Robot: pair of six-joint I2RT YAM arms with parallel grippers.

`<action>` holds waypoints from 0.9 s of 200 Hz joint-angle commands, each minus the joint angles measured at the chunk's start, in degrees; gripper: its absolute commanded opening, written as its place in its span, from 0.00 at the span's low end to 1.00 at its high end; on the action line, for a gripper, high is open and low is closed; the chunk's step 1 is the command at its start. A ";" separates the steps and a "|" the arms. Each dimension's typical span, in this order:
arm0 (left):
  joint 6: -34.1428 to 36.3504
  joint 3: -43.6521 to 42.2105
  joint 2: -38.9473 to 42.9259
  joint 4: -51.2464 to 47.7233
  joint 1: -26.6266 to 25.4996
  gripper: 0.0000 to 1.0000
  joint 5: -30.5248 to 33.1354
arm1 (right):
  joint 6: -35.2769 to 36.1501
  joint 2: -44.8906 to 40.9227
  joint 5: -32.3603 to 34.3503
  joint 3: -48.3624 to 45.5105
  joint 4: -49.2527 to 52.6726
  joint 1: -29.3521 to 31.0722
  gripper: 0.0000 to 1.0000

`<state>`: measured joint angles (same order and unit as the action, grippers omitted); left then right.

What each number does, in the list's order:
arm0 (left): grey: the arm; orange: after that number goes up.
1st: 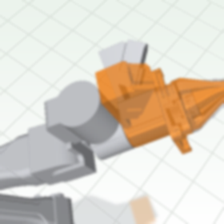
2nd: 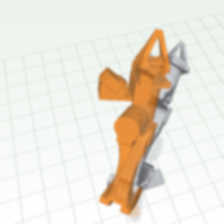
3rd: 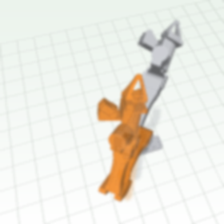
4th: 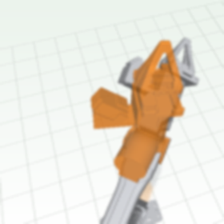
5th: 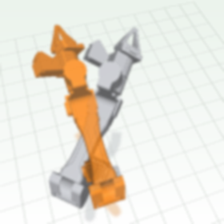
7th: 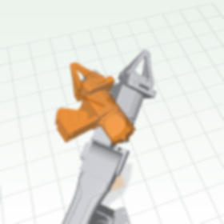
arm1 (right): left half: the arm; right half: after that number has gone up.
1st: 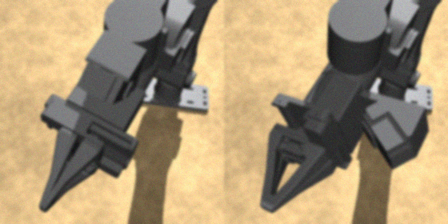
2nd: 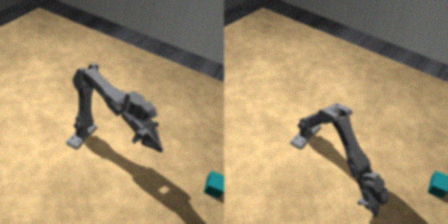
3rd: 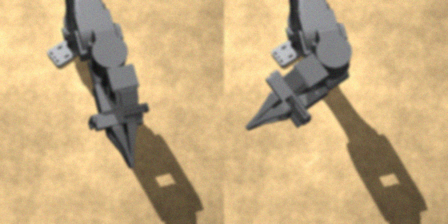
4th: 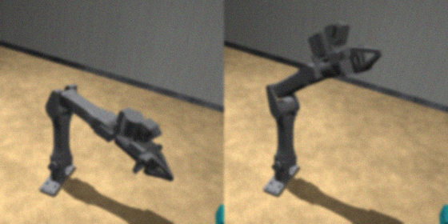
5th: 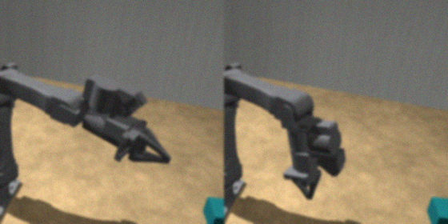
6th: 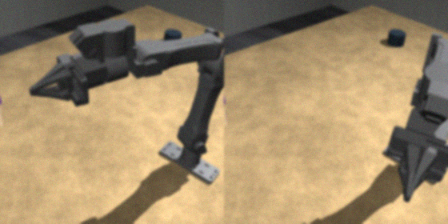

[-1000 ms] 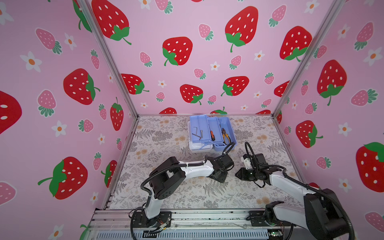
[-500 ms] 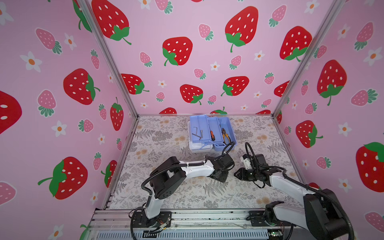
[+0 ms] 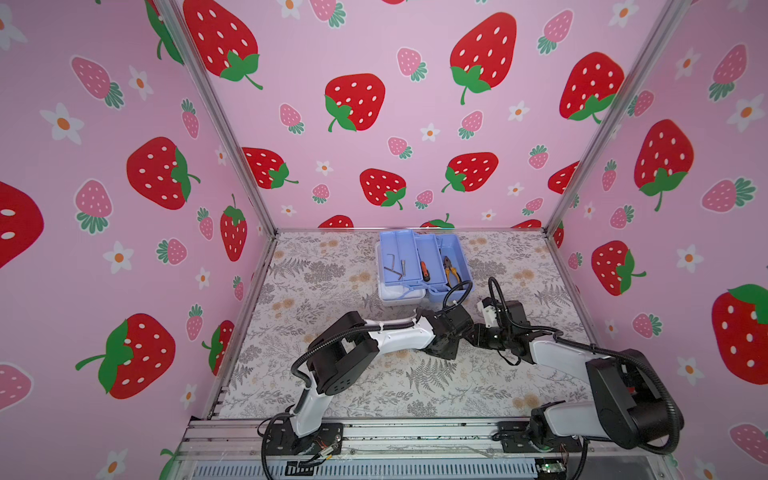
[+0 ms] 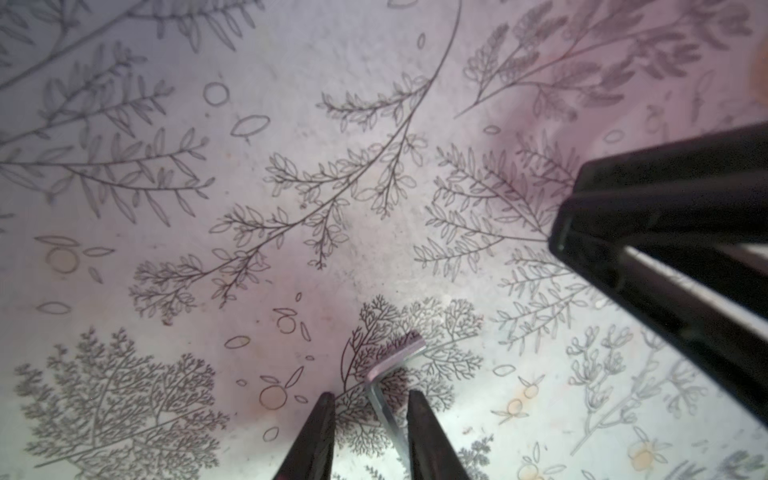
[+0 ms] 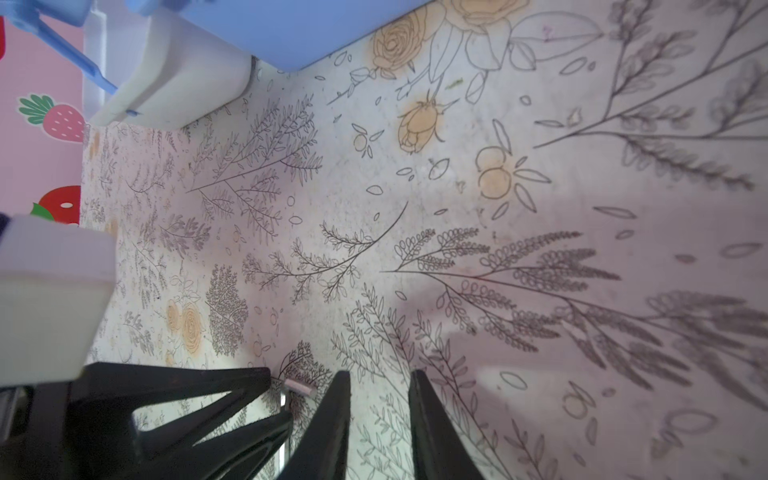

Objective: Pack the tool kit
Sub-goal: 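Lower the left gripper and close it on the silver hex key's long arm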

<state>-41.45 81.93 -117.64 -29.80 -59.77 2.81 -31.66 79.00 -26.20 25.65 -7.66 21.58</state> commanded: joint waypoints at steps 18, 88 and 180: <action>-5.44 2.89 -4.50 -8.17 -0.30 0.26 2.74 | -1.03 -1.05 -4.48 -1.46 -3.97 -0.14 0.28; -9.23 11.27 -10.29 -22.27 -3.24 0.21 7.29 | -1.29 -13.04 -1.68 -3.88 -2.52 -0.31 0.29; -13.93 18.69 -14.68 -29.44 -8.21 0.24 5.72 | -2.44 -16.49 -4.19 -4.98 -3.02 -0.31 0.29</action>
<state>-52.99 99.48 -127.74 -53.39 -67.18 9.98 -33.61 65.19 -28.84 20.71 -9.47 21.23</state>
